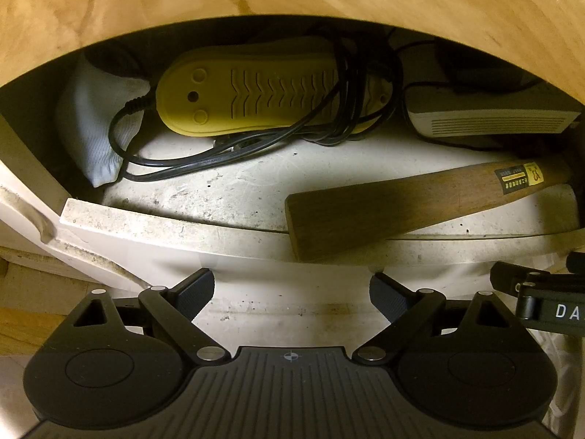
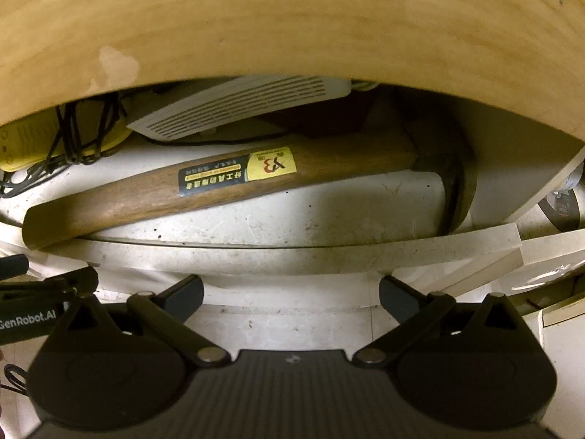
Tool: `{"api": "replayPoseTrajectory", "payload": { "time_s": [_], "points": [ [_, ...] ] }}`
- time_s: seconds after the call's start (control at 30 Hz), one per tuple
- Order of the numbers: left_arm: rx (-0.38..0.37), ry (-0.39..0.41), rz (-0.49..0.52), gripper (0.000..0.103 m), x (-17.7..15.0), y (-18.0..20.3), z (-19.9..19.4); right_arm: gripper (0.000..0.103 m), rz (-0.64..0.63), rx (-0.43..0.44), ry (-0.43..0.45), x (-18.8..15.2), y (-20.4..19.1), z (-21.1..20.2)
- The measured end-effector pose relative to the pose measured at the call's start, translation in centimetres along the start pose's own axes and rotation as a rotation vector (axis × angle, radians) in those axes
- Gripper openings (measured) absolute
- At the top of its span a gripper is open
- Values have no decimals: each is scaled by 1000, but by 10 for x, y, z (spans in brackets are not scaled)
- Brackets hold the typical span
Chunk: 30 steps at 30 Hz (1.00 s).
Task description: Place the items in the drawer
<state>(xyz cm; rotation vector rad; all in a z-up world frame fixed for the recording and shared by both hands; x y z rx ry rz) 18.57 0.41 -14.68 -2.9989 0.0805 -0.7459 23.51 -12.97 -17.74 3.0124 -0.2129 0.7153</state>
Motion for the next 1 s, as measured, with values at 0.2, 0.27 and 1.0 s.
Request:
{"api": "replayPoseTrajectory", "payload": {
  "time_s": [0.2,0.27,1.0],
  "points": [
    [11,-1,10,95,-1,4,4,103,-6,5,0,-1,21,-20],
    [4,1,6,94,-1,4,5,103,-10,7,0,1,23,-23],
    [39,118,12,94,-26,14,-66,103,-16,20,43,-8,26,-101]
  ]
}}
Point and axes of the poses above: each gripper's, at about its wrist camera, not at the fingertips, and z roughly the way its jaws point, y to its right, x to its top, the point moved 1 cm from there along z, roughly the way its jaws point, and after that the axes turned 6 degrees about z, right-handed, at the moved point
